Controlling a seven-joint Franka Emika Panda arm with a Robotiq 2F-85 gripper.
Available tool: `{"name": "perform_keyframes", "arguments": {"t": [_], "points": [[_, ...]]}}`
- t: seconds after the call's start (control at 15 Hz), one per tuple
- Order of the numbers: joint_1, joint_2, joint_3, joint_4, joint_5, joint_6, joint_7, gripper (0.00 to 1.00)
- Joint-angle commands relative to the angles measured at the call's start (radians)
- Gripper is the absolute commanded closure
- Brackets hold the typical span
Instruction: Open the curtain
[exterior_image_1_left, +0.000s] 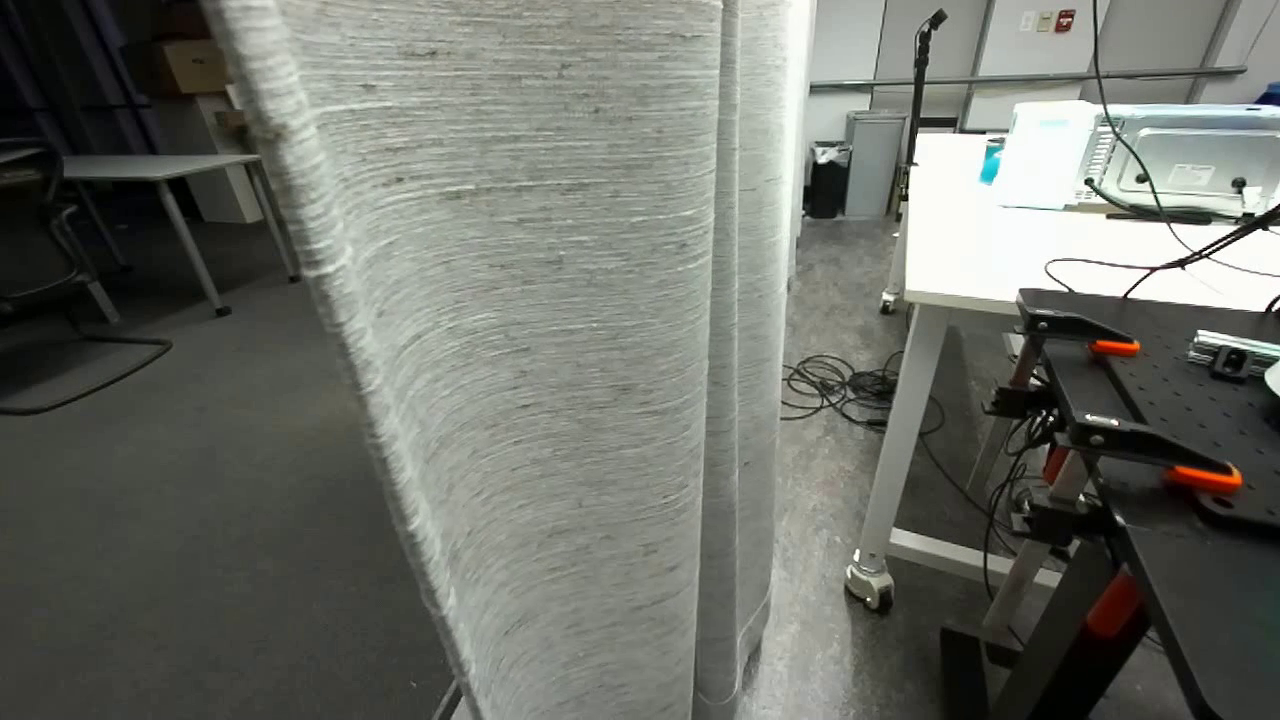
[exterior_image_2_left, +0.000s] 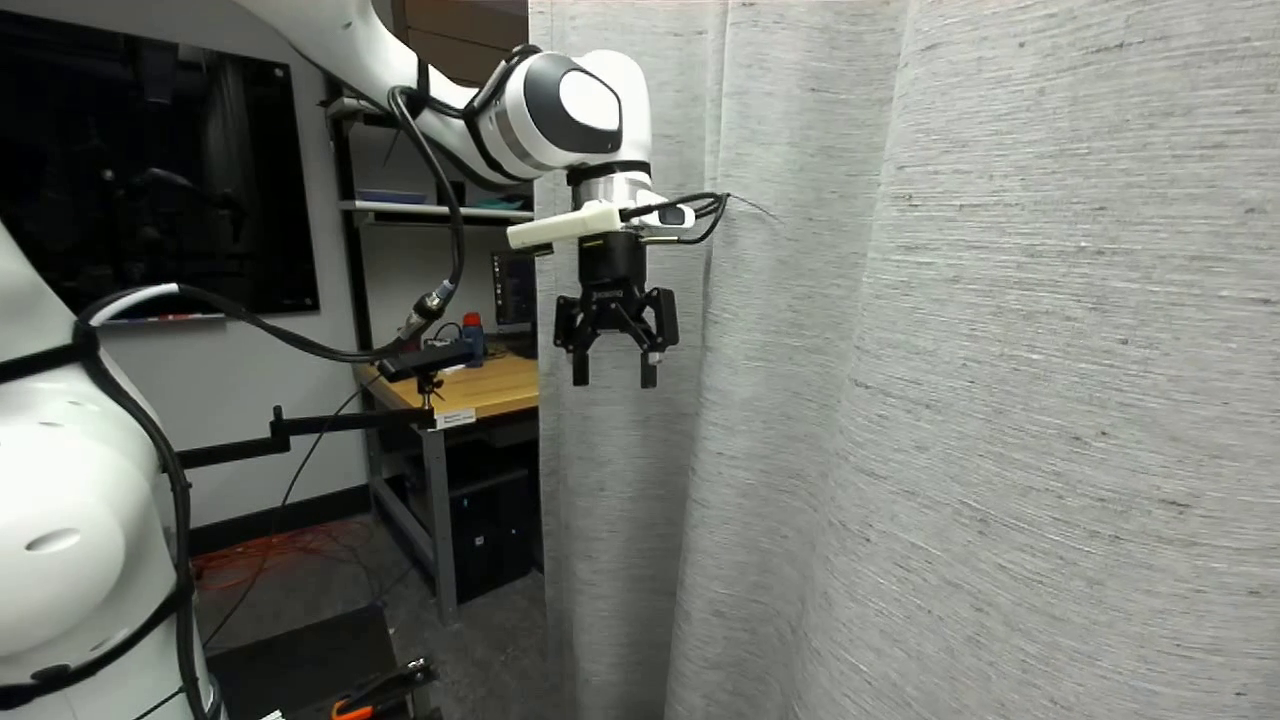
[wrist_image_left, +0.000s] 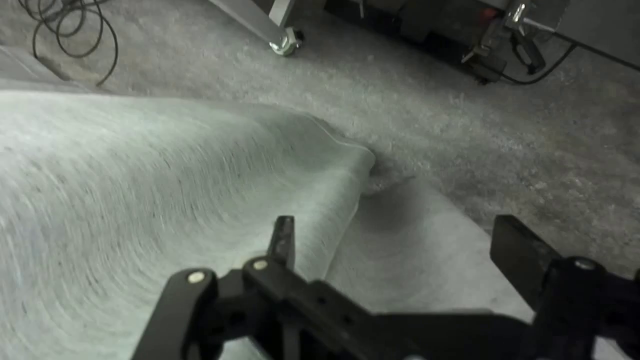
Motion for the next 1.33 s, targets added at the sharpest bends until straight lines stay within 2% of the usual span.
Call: {"name": "perform_keyframes", "arguments": {"t": [0.0, 0.27, 0.6, 1.27], "points": [[0.028, -0.005, -0.024, 0.026, 0.093, 0.136, -0.069, 0.0], [0.03, 0.004, -0.028, 0.02, 0.212, 0.318, -0.056, 0.0], [0.021, 0.002, -0.015, -0.035, 0.2, 0.46, -0.028, 0.0], [0.033, -0.064, 0.021, -0.21, 0.102, 0.442, -0.019, 0.0]]}}
